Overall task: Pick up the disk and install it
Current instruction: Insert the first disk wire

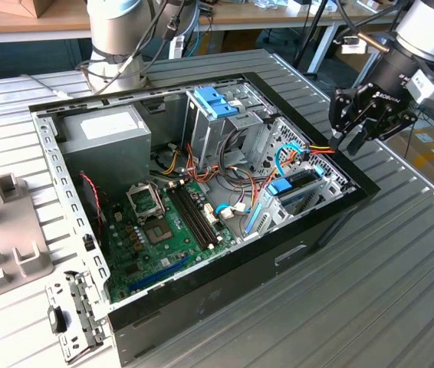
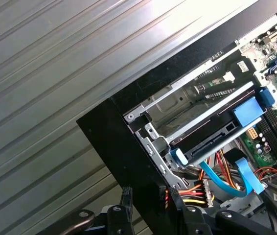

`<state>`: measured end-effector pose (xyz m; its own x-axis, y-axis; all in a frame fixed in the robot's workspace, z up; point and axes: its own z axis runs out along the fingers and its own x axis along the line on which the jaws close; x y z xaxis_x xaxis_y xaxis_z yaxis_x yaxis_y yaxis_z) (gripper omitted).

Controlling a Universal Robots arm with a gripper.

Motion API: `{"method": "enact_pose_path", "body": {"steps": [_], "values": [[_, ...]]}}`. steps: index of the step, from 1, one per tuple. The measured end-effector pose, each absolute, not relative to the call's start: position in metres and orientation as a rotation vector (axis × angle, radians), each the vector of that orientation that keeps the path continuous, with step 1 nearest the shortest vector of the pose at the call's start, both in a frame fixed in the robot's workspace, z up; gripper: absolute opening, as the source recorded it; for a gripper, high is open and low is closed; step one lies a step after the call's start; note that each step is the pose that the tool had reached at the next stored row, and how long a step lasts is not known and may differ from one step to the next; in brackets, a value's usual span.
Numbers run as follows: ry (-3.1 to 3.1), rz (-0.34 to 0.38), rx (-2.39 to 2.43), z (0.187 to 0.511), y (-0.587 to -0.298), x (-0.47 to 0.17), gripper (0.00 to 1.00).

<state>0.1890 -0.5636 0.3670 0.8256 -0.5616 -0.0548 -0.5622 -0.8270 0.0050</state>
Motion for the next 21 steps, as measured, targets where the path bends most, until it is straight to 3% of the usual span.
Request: {"method": "enact_pose_path", "body": {"steps": [7,11,21], "values": [[0.92,0.084,-2.991,0.3662,-0.5636,0.189,0.4],[0.92,0.084,-2.991,0.3663,-0.5636,0.189,0.17],[0.92,0.084,-2.991,0.3662,-0.5636,0.189,0.17]]}}
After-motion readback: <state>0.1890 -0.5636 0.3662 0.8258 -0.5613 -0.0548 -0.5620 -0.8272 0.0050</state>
